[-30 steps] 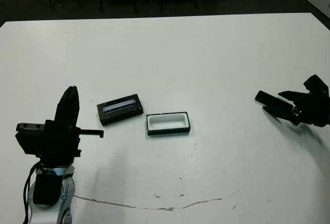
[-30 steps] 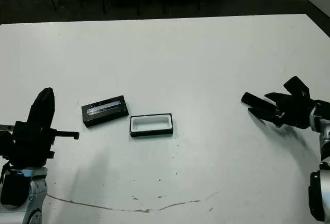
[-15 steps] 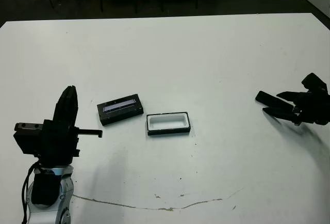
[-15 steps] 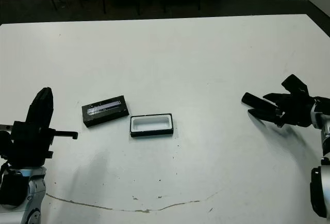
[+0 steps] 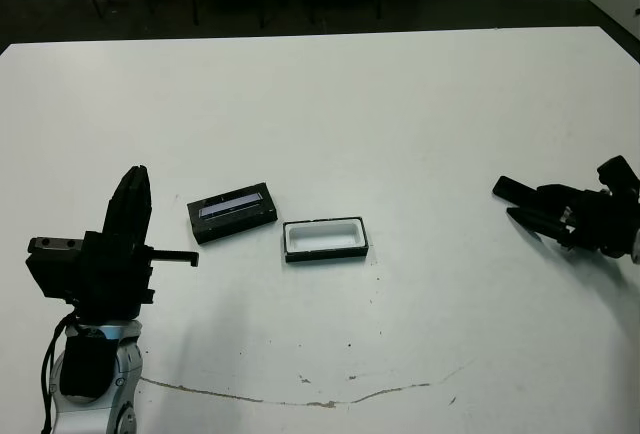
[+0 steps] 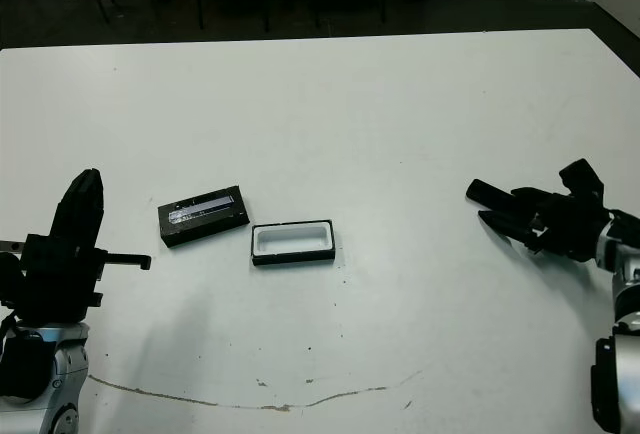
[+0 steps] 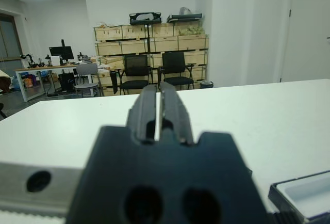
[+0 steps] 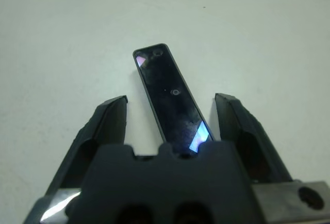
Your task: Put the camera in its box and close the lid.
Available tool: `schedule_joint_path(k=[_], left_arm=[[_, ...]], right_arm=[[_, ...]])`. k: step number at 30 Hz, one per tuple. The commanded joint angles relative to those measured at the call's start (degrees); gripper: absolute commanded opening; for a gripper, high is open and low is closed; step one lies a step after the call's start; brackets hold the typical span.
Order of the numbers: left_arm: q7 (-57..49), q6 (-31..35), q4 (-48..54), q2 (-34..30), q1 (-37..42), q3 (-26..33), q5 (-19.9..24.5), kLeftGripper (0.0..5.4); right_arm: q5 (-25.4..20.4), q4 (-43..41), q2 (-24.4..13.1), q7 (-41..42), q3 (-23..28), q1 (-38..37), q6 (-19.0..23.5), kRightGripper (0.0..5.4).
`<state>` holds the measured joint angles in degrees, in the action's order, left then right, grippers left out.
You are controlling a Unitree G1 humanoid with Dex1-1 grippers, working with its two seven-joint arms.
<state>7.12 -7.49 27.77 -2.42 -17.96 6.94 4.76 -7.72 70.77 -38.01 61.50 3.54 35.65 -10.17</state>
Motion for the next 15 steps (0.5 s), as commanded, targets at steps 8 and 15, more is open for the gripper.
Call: schedule_joint_path(k=[8,15], left_arm=[[0.2,1.1,-0.8,-0.7,-2.3,0.0,0.2,0.0],[0.3,1.0,-0.8,-0.8,-2.3,0.0,0.1,0.0]], right_arm=[[4.6,3.6,3.8,-1.1,-3.1,-6.3,3.8,3.43],[6.3,3.2,2.6,2.9,-6.0,-4.6,5.1,3.43]])
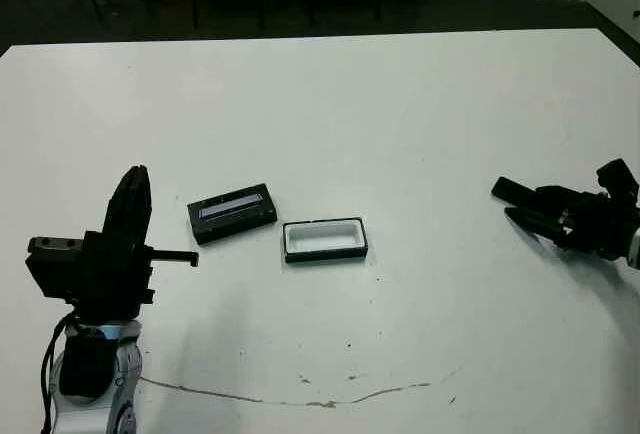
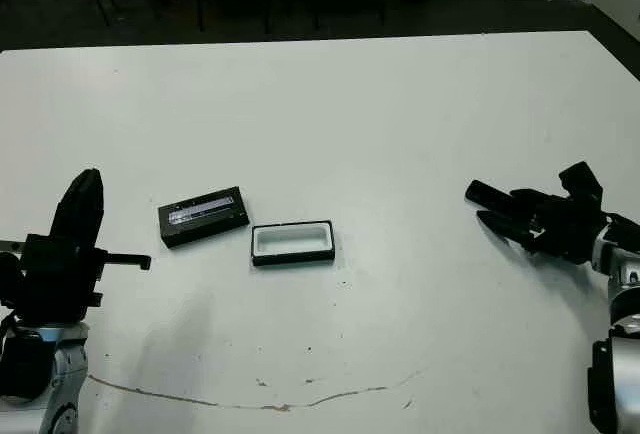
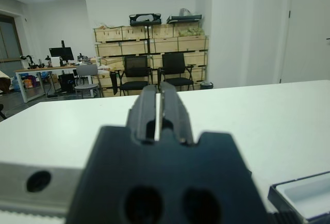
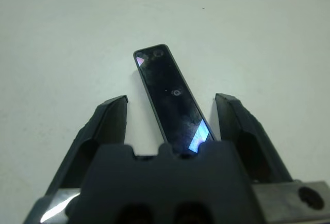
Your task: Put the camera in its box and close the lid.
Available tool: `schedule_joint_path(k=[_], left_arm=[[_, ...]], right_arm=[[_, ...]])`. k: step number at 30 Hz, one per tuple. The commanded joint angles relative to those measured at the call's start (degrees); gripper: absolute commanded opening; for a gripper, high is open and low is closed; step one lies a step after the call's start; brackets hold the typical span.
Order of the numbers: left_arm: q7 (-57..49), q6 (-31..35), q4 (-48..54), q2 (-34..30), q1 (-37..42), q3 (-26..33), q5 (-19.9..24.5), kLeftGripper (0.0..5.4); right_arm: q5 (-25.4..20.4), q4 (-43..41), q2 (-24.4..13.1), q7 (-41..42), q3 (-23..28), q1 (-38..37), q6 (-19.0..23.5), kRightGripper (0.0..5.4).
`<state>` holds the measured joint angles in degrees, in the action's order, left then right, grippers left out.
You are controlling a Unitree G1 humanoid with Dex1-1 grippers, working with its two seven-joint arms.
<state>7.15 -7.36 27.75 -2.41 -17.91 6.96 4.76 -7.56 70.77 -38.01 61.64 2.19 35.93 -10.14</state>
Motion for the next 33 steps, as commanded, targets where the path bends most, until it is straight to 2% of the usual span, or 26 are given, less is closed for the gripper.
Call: schedule_joint_path(k=[1,9,20,24,27,29,33], left_arm=[[0.2,1.0,-0.7,-0.9,-2.4,0.0,0.0,0.0],[0.5,0.6,-1.1,-0.8,-2.2,0.1,0.4,0.0],[0.8,0.2,-1.5,-0.9,-2.1,0.4,0.4,0.0],[0.9,-0.1,-1.7,-0.8,-2.0,0.4,0.4,0.0],[1.0,0.1,-1.6,-0.8,-1.9,0.5,0.6,0.0],[1.0,0.1,-1.6,-0.9,-1.9,0.5,0.5,0.0],[1.1,-0.1,-1.6,-1.1,-2.0,0.6,0.3,0.0]], right_arm=[[6.1,3.2,2.5,4.2,-4.9,-4.6,5.2,3.43],[5.0,2.9,2.9,10.1,-5.9,-3.6,5.7,3.4],[2.2,2.7,5.0,15.2,-3.5,-4.2,6.1,1.62],[1.7,2.6,5.5,14.2,-3.0,-4.6,6.8,1.01],[0.6,2.1,6.0,12.5,-1.8,-5.4,6.2,0.94],[-1.8,1.4,6.5,11.8,0.7,-6.1,7.5,0.94],[-5.2,-8.1,6.7,7.6,3.3,-9.6,10.3,0.93]])
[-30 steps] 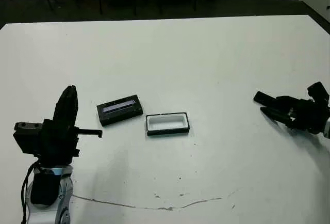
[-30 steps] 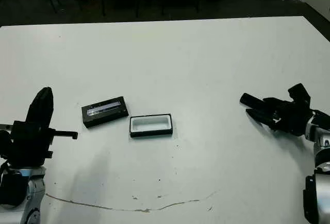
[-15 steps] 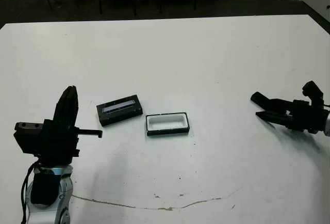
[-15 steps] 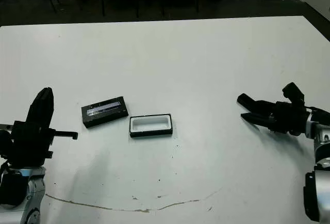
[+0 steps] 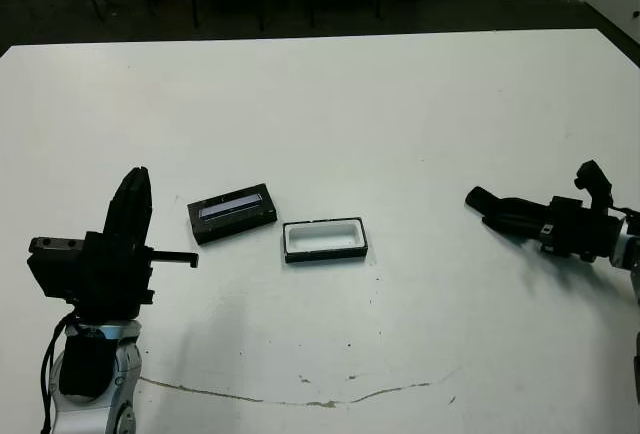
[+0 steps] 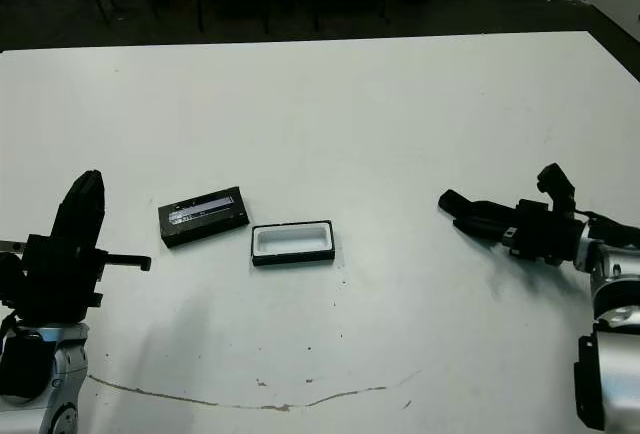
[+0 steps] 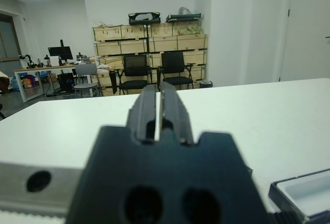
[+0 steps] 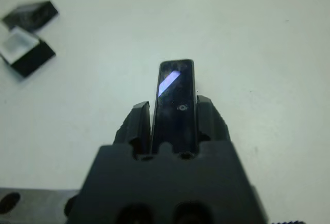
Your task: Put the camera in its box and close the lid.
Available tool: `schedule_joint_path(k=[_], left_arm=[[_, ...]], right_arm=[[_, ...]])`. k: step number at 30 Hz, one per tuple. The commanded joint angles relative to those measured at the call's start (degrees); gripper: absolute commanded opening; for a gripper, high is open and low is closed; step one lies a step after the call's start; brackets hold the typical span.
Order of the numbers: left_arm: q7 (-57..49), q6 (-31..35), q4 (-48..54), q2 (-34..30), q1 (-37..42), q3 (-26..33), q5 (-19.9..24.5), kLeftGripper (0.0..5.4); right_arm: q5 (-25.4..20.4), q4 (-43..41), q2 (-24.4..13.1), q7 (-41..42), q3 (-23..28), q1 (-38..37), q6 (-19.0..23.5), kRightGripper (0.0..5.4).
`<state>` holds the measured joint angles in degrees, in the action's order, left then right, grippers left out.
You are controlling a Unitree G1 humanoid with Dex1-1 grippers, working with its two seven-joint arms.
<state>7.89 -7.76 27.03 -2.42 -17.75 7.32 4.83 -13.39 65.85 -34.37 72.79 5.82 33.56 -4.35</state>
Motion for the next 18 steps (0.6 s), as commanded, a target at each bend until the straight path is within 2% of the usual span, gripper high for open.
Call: schedule_joint_path(k=[1,4,5,8,10,13,14,18], left_arm=[[0.5,0.4,-0.9,-1.1,-2.1,0.2,0.4,0.0],[0.5,1.2,-0.4,-1.0,-1.9,0.2,0.4,0.0],[0.4,1.6,-0.2,-1.0,-1.9,0.2,0.3,0.0],[0.5,2.3,0.1,-1.1,-1.7,0.1,0.4,0.0],[0.5,2.6,0.2,-1.1,-1.7,-0.1,0.3,0.0],[0.2,2.6,0.1,-1.1,-1.7,-0.4,-0.5,0.0],[-0.1,2.9,0.5,-1.0,-1.9,-0.6,-0.9,0.0],[-0.6,3.1,1.1,-0.7,-2.3,-1.2,-1.7,0.0]], right_arm=[[0.6,-6.7,3.1,-5.7,-0.3,-8.6,5.1,0.93],[2.3,-13.0,4.2,-13.1,-0.6,-11.7,0.2,0.93],[1.8,-15.6,4.6,-14.5,-0.3,-12.6,0.7,0.93],[-2.5,-30.6,4.9,-15.7,0.2,-16.0,7.7,0.93],[-3.5,-36.1,5.1,-17.4,0.2,-16.7,10.7,0.93],[-8.5,-29.7,8.0,-8.4,1.5,-11.5,8.8,0.93],[-9.5,-29.4,8.6,-7.0,1.4,-10.0,9.7,0.93],[-9.1,-39.4,8.2,-8.2,-1.2,-8.4,14.8,0.93]])
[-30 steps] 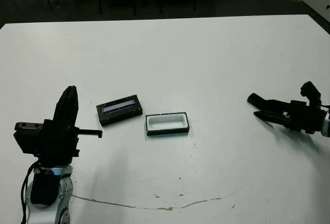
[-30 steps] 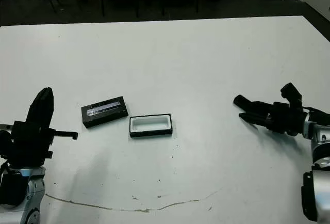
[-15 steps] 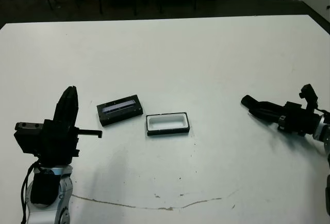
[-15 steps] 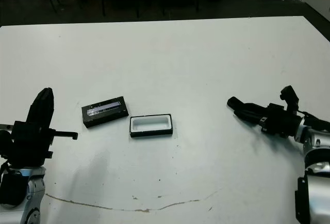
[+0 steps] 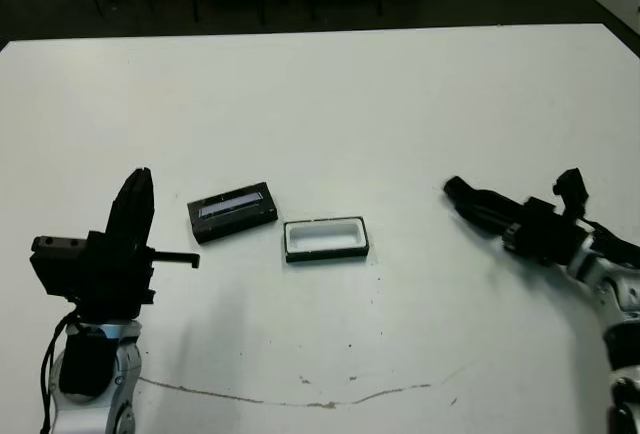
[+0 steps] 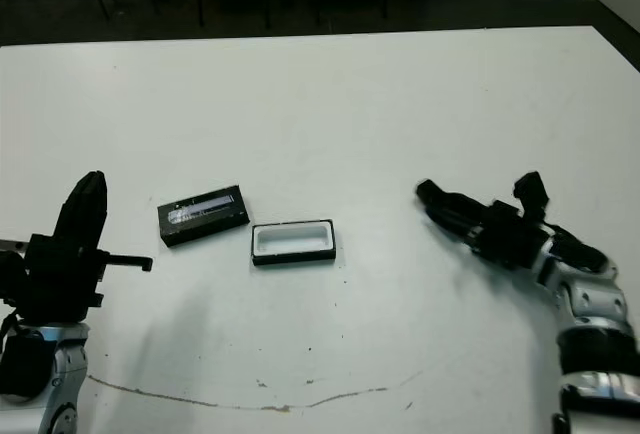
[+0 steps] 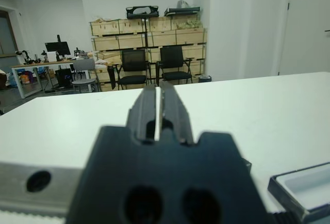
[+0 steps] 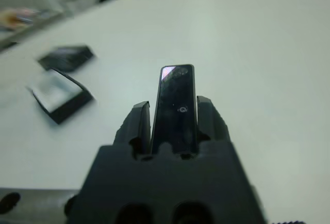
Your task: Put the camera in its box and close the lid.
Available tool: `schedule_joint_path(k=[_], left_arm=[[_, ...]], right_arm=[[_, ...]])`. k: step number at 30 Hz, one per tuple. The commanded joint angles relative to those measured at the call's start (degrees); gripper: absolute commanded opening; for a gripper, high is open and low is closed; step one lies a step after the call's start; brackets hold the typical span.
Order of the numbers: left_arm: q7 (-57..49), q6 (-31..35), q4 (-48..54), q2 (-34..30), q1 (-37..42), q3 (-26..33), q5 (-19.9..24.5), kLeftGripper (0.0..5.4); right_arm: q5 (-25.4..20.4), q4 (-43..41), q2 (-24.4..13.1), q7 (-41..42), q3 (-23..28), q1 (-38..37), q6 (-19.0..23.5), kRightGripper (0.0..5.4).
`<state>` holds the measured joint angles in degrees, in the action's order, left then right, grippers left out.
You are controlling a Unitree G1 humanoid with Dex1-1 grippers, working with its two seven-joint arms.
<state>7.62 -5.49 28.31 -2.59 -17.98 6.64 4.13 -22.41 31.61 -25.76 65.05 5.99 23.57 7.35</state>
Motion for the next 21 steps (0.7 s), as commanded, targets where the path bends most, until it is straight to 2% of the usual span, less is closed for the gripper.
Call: schedule_joint_path(k=[1,6,11,13,16,19,21], left_arm=[[-0.3,0.6,-0.3,-0.5,-2.1,-0.6,-1.0,0.0],[-0.3,0.4,-0.7,-0.3,-2.3,-0.7,-0.6,0.0],[-0.2,-0.1,-1.5,-0.2,-1.9,-0.8,0.0,0.0],[-0.3,-0.3,-1.9,-0.3,-1.7,-0.9,-0.3,0.0],[-0.5,-0.2,-2.1,-0.3,-1.7,-1.0,-0.3,0.0],[-0.4,0.0,-2.1,-0.2,-1.7,-1.1,-0.1,0.0],[-0.6,0.0,-1.8,-0.2,-1.9,-1.3,-0.3,0.0]], right_arm=[[-0.2,-6.9,-0.5,-0.4,-1.8,1.8,4.3,0.93],[-0.6,-16.8,0.0,-2.2,-4.8,2.3,10.6,0.93],[-0.4,-18.7,0.3,0.7,-8.5,6.5,11.7,0.93],[0.7,-17.9,-0.3,2.6,-10.4,9.3,11.3,0.93],[3.5,-19.4,-1.7,3.5,-13.8,12.8,13.1,0.93],[5.4,-19.3,-1.3,5.8,-17.0,15.4,11.4,0.93],[6.1,-19.5,-0.9,7.6,-19.7,17.2,13.2,0.93]])
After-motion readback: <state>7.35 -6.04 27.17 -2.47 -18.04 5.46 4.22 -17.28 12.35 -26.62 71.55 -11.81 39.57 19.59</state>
